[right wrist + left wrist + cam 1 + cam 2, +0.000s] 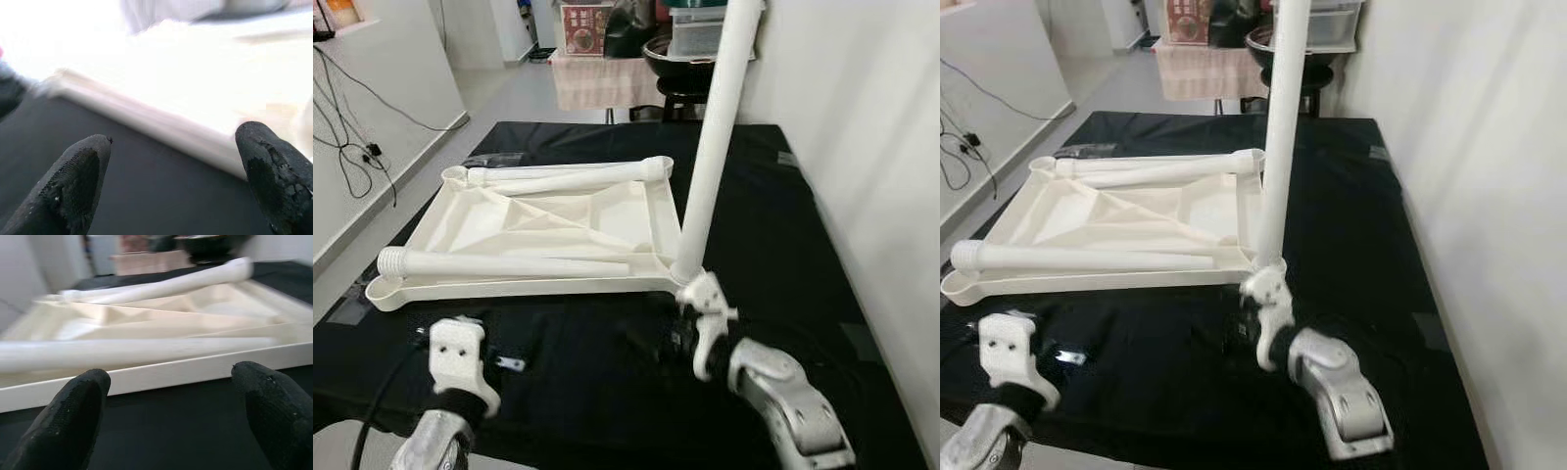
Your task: Building children table
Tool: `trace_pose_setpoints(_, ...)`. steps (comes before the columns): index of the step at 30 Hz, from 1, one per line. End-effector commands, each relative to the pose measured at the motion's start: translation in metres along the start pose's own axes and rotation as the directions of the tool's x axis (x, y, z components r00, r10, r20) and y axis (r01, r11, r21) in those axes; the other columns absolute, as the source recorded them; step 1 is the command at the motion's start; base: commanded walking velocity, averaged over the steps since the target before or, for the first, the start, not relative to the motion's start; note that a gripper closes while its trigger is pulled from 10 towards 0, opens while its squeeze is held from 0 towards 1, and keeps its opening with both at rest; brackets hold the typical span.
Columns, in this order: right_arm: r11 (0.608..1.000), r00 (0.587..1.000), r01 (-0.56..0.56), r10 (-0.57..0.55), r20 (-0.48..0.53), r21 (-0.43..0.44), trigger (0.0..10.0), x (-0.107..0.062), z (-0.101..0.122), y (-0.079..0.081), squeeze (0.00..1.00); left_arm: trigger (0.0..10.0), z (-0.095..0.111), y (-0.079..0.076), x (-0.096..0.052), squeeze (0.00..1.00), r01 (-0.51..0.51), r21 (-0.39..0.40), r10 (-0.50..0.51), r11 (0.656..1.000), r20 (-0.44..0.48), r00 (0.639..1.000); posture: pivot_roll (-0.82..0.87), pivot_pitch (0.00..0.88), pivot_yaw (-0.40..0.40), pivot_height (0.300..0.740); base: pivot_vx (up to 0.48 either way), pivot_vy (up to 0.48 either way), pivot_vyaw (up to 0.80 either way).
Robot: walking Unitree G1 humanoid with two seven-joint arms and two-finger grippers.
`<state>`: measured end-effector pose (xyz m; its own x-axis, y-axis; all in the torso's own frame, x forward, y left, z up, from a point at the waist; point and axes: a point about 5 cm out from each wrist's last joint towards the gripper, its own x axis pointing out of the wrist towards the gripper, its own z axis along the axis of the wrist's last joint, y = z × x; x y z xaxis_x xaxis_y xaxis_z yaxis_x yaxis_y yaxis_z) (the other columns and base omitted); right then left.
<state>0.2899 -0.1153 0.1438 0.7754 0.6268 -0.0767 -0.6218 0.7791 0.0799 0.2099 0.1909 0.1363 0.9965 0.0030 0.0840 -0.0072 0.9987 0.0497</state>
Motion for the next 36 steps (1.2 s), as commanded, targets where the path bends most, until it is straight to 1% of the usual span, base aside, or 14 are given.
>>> trace_pose_setpoints(1,0.998,0.999,0.033,-0.035,0.027,0.062,10.0,0.0,-0.006,-0.004,0.0,10.0,-0.006,0.001,-0.004,0.0,-0.044,0.068,0.045,0.997,-0.025,0.999,-0.05,0.058,0.041,0.74,0.0,0.0,0.0)
trace_pose_setpoints(2,0.998,0.999,0.033,-0.035,0.027,0.062,10.0,0.0,-0.006,-0.004,0.0,10.0,-0.006,0.001,-0.004,0.0,-0.044,0.068,0.045,0.997,-0.025,0.999,-0.05,0.058,0.041,0.74,0.0,0.0,0.0)
trace_pose_setpoints(4,0.996,0.999,-0.013,0.01,0.041,0.083,10.0,0.0,-0.007,-0.001,0.0,10.0,-0.007,0.001,-0.007,0.0,-0.069,0.062,0.07,0.996,-0.009,0.998,-0.06,0.06,0.046,0.74,0.0,0.0,0.0)
trace_pose_setpoints(6,0.998,0.998,-0.055,0.053,0.045,0.043,10.0,-0.001,-0.007,0.004,0.0,10.0,-0.007,0.0,-0.009,0.0,-0.081,0.087,0.081,0.993,0.011,0.997,-0.06,0.059,0.048,0.74,0.0,0.0,0.0)
trace_pose_setpoints(9,0.998,0.998,-0.051,0.05,0.045,0.024,10.0,0.0,-0.007,0.004,0.0,10.0,-0.007,0.0,-0.009,0.0,-0.088,0.093,0.087,0.992,0.015,0.996,-0.06,0.059,0.047,0.74,0.0,0.0,0.0)
trace_pose_setpoints(14,0.999,0.995,0.054,-0.054,0.088,-0.004,10.0,0.005,-0.007,-0.001,0.0,10.0,-0.008,0.001,-0.001,0.0,-0.117,0.147,0.115,0.982,0.026,0.993,-0.07,0.044,0.042,0.74,0.0,0.0,0.0)
trace_pose_setpoints(22,0.994,0.99,0.104,-0.099,0.097,-0.043,10.0,0.008,-0.007,-0.004,0.0,10.0,-0.01,0.001,0.0,0.0,-0.113,0.136,0.11,0.984,0.028,0.994,-0.07,0.036,0.041,0.74,0.0,0.0,0.0)
trace_pose_setpoints(23,0.991,0.989,0.12,-0.114,0.097,-0.058,10.0,0.007,-0.007,-0.005,0.0,10.0,-0.01,0.0,0.001,0.0,-0.11,0.131,0.107,0.985,0.027,0.994,-0.07,0.036,0.039,0.74,0.0,0.0,0.0)
trace_pose_setpoints(24,0.985,0.986,0.145,-0.136,0.101,-0.093,10.0,0.007,-0.007,-0.006,0.0,10.0,-0.011,0.0,0.0,0.0,-0.109,0.128,0.106,0.986,0.028,0.994,-0.06,0.038,0.035,0.74,0.0,0.0,0.0)
trace_pose_setpoints(26,0.985,0.986,0.145,-0.136,0.101,-0.093,10.0,0.007,-0.007,-0.006,0.0,10.0,-0.011,0.0,0.0,0.0,-0.109,0.128,0.106,0.986,0.028,0.994,-0.06,0.038,0.035,0.74,0.0,0.0,0.0)
trace_pose_setpoints(28,0.969,0.977,0.197,-0.182,0.11,-0.151,10.0,0.006,-0.006,-0.008,0.0,10.0,-0.011,-0.001,0.0,0.0,-0.109,0.127,0.107,0.986,0.03,0.994,-0.06,0.039,0.035,0.74,0.0,0.0,0.0)
trace_pose_setpoints(30,0.963,0.973,0.219,-0.202,0.114,-0.16,10.0,0.006,-0.005,-0.01,0.0,10.0,-0.011,-0.001,0.0,0.0,-0.11,0.127,0.107,0.986,0.03,0.994,-0.06,0.043,0.032,0.74,0.0,0.0,0.0)
trace_pose_setpoints(33,0.953,0.959,0.274,-0.261,0.111,-0.131,10.0,0.006,-0.006,-0.017,0.0,10.0,-0.009,-0.002,0.001,0.0,-0.113,0.135,0.11,0.984,0.034,0.993,-0.06,0.052,0.032,0.74,0.0,0.0,0.0)
trace_pose_setpoints(36,0.949,0.955,0.288,-0.275,0.112,-0.131,10.0,0.007,-0.006,-0.019,0.0,10.0,-0.009,-0.002,0.001,0.0,-0.113,0.14,0.109,0.984,0.033,0.993,-0.06,0.056,0.032,0.74,0.0,0.0,0.0)
